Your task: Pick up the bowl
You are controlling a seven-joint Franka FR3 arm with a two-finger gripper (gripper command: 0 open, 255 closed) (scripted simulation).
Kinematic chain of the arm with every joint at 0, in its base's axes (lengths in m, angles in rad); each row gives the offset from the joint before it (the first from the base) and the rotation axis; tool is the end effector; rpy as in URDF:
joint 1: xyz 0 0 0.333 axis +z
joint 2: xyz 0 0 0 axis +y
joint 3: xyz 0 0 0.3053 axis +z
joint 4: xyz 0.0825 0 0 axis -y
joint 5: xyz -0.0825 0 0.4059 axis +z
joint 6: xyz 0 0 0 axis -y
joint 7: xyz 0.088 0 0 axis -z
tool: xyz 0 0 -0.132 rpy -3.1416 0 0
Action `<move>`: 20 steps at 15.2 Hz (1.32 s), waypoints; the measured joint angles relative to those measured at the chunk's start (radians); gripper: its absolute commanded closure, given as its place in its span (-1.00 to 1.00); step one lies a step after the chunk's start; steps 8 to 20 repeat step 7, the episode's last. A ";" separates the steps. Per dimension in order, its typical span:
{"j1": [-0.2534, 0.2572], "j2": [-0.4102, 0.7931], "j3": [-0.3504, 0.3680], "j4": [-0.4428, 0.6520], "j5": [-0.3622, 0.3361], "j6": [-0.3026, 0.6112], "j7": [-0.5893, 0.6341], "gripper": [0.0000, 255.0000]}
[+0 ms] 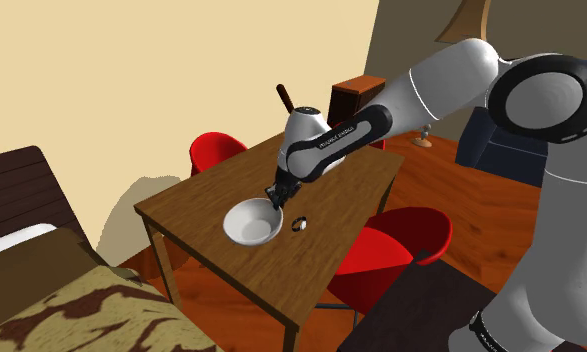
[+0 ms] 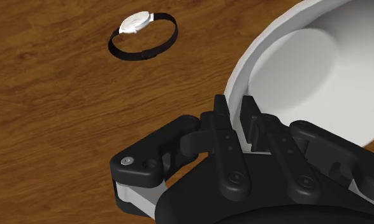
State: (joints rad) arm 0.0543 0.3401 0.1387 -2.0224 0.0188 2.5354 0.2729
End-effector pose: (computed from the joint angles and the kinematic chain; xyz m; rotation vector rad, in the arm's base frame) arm 0.6216 0.1204 0.2496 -3.0315 0.1613 -0.2402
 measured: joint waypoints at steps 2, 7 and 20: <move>0.000 -0.014 0.001 0.008 0.001 -0.022 0.001 1.00; -0.001 -0.051 0.004 0.025 0.006 -0.075 0.002 1.00; -0.001 -0.051 0.004 0.025 0.006 -0.075 0.002 1.00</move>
